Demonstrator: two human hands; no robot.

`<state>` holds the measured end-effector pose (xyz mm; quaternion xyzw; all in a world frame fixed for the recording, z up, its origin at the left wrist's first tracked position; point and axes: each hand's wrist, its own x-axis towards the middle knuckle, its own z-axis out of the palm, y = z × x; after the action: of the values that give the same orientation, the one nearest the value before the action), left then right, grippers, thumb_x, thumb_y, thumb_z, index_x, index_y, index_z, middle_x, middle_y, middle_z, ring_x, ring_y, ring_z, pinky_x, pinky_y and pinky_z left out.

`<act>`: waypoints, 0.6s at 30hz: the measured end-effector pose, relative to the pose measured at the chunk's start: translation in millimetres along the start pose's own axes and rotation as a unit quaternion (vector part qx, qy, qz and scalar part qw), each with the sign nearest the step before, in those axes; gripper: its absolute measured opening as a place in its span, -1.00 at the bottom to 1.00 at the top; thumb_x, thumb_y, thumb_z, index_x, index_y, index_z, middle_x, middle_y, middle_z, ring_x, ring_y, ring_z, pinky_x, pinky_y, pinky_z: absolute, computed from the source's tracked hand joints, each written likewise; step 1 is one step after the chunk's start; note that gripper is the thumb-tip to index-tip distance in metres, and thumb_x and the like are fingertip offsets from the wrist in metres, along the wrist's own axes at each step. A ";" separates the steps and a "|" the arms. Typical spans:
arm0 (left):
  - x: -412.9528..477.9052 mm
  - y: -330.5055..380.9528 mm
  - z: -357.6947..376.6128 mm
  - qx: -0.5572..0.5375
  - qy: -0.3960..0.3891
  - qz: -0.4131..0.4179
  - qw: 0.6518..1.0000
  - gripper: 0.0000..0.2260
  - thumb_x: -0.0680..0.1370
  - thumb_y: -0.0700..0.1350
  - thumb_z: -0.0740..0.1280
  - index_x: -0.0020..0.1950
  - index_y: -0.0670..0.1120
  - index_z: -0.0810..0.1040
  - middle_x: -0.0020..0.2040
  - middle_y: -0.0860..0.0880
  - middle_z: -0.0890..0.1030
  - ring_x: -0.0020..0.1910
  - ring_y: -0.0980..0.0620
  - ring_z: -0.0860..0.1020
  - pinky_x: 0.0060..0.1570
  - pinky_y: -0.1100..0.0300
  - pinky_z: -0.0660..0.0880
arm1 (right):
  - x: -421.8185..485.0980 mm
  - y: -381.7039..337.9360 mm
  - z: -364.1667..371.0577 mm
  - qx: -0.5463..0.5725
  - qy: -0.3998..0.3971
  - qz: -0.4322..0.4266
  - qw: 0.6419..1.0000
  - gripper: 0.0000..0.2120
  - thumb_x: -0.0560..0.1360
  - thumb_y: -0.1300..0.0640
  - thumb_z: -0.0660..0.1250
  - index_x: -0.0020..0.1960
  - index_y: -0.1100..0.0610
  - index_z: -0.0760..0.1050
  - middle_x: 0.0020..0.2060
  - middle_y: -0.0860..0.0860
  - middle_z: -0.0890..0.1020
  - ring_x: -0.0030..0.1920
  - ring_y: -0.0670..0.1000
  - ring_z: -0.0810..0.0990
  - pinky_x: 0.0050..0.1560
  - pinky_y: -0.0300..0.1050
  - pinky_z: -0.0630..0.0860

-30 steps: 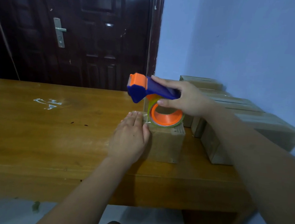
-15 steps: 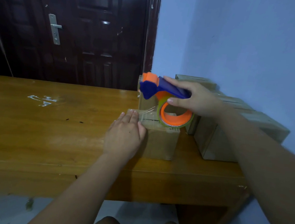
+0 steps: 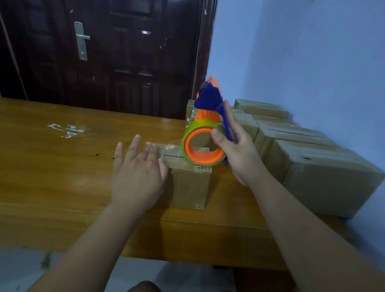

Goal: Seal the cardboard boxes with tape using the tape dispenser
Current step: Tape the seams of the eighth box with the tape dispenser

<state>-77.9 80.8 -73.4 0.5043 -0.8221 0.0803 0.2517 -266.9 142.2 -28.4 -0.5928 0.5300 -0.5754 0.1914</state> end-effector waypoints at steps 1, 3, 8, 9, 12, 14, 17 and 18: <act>1.1 1.5 -2.7 0.017 0.003 0.021 1.000 -0.39 0.59 0.13 -0.18 0.40 -0.17 0.39 0.35 -0.13 0.47 0.50 -0.09 0.17 0.45 -0.07 -0.06 | 0.3 0.2 0.2 -0.003 0.001 -0.002 1.000 -0.31 0.47 -0.08 0.29 0.52 -0.17 0.06 0.40 -0.23 0.34 0.38 -0.16 0.36 0.38 0.03 0.38; 4.2 6.9 -8.4 0.045 -0.012 0.065 0.997 -0.28 0.57 0.24 -0.31 0.49 -0.17 0.23 0.46 -0.13 0.32 0.52 -0.07 0.08 0.45 0.03 -0.17 | 0.5 0.0 0.4 -0.010 0.000 -0.005 1.000 -0.30 0.47 -0.11 0.29 0.52 -0.18 0.05 0.44 -0.17 0.31 0.40 -0.12 0.35 0.38 0.06 0.38; 7.8 21.3 -14.7 -0.001 -0.077 0.081 0.994 -0.28 0.53 0.29 -0.18 0.55 -0.14 -0.01 0.52 -0.11 0.19 0.50 -0.05 0.15 0.44 0.16 0.04 | 1.8 -4.6 -1.3 -0.021 -0.010 -0.001 1.000 -0.28 0.46 -0.08 0.28 0.53 -0.14 0.04 0.41 -0.18 0.34 0.36 -0.13 0.39 0.34 -0.07 0.43; 6.5 22.7 -15.5 0.006 -0.077 0.073 0.994 -0.29 0.54 0.29 -0.15 0.55 -0.15 -0.04 0.52 -0.11 0.21 0.49 -0.06 0.18 0.43 0.14 0.10 | 3.7 -6.2 -3.5 -0.029 -0.019 0.000 0.999 -0.28 0.46 -0.07 0.29 0.53 -0.13 0.04 0.37 -0.21 0.36 0.32 -0.16 0.43 0.29 -0.13 0.46; 4.2 22.4 -12.7 0.022 -0.078 0.061 0.995 -0.26 0.53 0.30 -0.16 0.55 -0.17 -0.10 0.53 -0.13 0.17 0.50 -0.07 0.16 0.43 0.12 0.12 | 11.8 -12.0 -12.5 -0.068 -0.046 0.006 0.997 -0.30 0.44 -0.06 0.32 0.50 -0.22 0.09 0.31 -0.24 0.40 0.22 -0.12 0.52 0.14 -0.13 0.55; 6.6 19.9 -9.5 0.033 -0.075 0.071 0.994 -0.24 0.51 0.31 -0.22 0.55 -0.18 -0.04 0.52 -0.13 0.19 0.50 -0.06 0.17 0.43 0.11 0.11 | 17.5 -16.5 -17.2 -0.109 -0.069 0.000 0.992 -0.33 0.47 -0.03 0.35 0.48 -0.24 0.11 0.36 -0.20 0.38 0.25 -0.13 0.49 0.16 -0.20 0.52; 9.6 16.2 -6.0 0.034 -0.073 0.088 0.993 -0.20 0.47 0.30 -0.28 0.54 -0.19 0.06 0.50 -0.12 0.25 0.49 -0.04 0.20 0.43 0.12 0.12 | 27.5 -23.6 -21.5 -0.149 -0.110 -0.006 0.983 -0.33 0.49 0.01 0.36 0.49 -0.22 0.12 0.35 -0.15 0.41 0.23 -0.14 0.50 0.11 -0.31 0.49; 9.9 15.5 -5.8 0.032 -0.075 0.091 0.993 -0.19 0.46 0.30 -0.30 0.54 -0.18 0.07 0.50 -0.12 0.24 0.49 -0.04 0.19 0.43 0.12 0.12 | 30.7 -26.1 -22.4 -0.163 -0.120 -0.002 0.979 -0.33 0.50 0.03 0.36 0.49 -0.21 0.12 0.34 -0.13 0.43 0.21 -0.12 0.51 0.07 -0.31 0.50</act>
<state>-93.0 82.7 -61.6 0.4396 -0.8783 0.0909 0.1649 -282.9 134.3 14.1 -0.6816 0.5889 -0.4063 0.1532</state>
